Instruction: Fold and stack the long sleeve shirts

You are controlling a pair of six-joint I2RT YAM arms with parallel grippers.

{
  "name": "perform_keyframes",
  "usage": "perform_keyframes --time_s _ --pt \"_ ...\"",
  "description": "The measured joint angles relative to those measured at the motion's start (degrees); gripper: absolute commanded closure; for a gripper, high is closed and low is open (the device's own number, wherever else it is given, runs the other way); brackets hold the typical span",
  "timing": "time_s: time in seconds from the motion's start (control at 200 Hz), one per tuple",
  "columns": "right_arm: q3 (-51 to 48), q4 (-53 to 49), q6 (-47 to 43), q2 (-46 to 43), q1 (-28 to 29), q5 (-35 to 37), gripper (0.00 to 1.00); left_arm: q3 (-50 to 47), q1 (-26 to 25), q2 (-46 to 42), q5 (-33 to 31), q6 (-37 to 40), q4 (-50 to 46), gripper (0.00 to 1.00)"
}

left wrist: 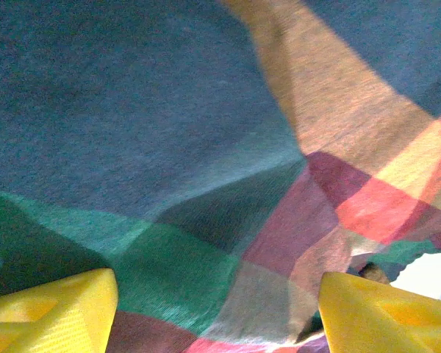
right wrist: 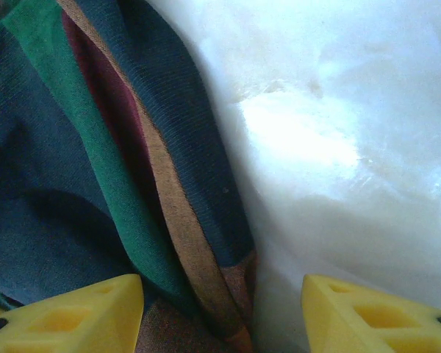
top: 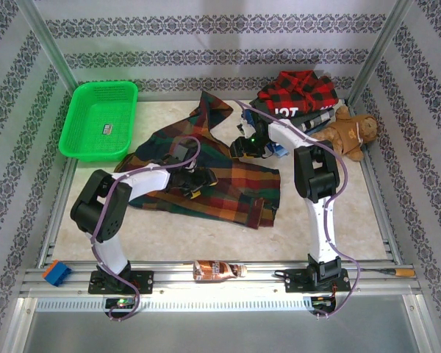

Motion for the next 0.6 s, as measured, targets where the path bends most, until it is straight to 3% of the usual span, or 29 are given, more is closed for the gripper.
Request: perform_keyframes --time_s 0.235,0.325,0.6 --pt "1.4 -0.2 0.0 3.08 -0.02 -1.4 0.46 -2.69 0.02 -0.76 0.24 -0.02 0.94 0.29" --pt "2.71 -1.07 0.17 3.65 0.17 -1.36 0.52 -3.37 0.02 -1.01 0.28 -0.04 1.84 0.29" --pt "3.37 0.79 1.38 4.85 1.42 -1.07 0.98 -4.2 0.02 -1.07 0.66 -0.04 3.19 0.29"
